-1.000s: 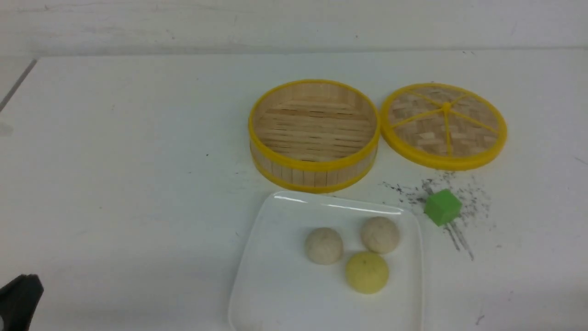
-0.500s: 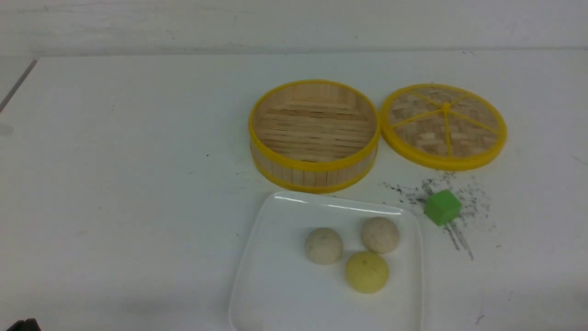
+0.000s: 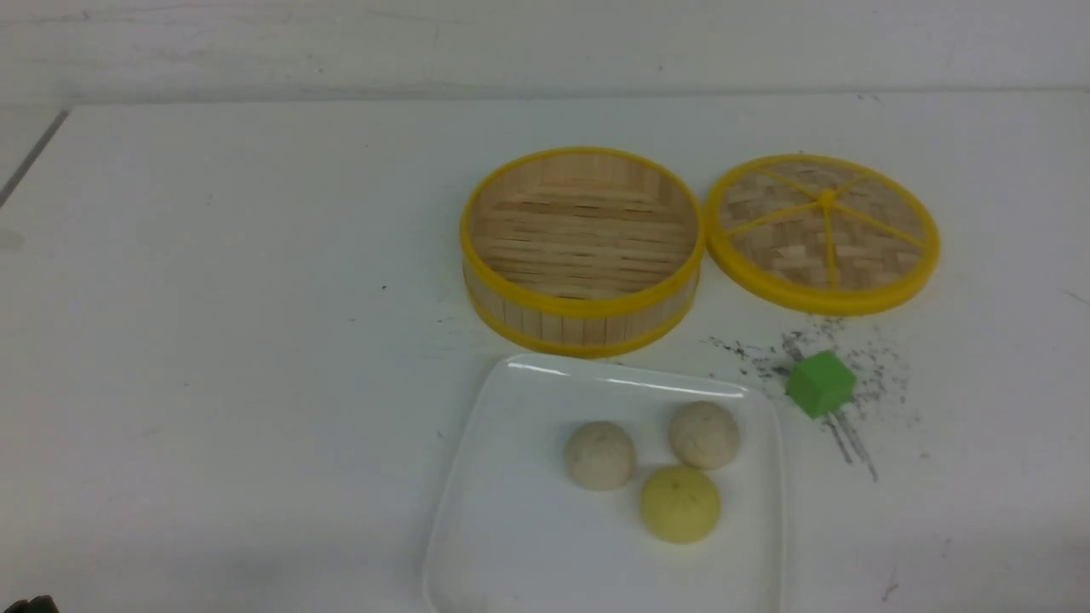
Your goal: Put the steamed buns into the plate on the white tablecloth.
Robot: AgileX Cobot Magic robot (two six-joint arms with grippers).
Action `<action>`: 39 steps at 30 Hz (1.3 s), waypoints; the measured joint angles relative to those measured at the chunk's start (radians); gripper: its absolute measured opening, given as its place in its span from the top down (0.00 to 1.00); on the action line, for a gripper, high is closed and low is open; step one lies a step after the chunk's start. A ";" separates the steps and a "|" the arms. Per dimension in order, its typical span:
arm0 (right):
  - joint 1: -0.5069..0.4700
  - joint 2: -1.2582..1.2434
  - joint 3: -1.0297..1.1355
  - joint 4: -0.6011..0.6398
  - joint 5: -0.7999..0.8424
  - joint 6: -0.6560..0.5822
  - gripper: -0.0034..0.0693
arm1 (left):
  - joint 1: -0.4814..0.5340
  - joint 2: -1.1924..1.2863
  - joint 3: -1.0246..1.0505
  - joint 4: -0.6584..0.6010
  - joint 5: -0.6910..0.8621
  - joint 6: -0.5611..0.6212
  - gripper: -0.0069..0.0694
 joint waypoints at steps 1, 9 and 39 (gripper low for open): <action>0.000 0.000 0.000 0.000 0.000 0.000 0.78 | 0.000 0.000 0.000 0.000 0.000 0.000 0.80; 0.000 0.000 0.000 0.000 0.000 0.000 0.77 | 0.000 0.000 -0.001 0.010 0.001 0.000 0.80; 0.000 0.000 -0.001 0.000 0.000 0.000 0.72 | 0.000 0.000 -0.001 0.042 0.002 0.000 0.77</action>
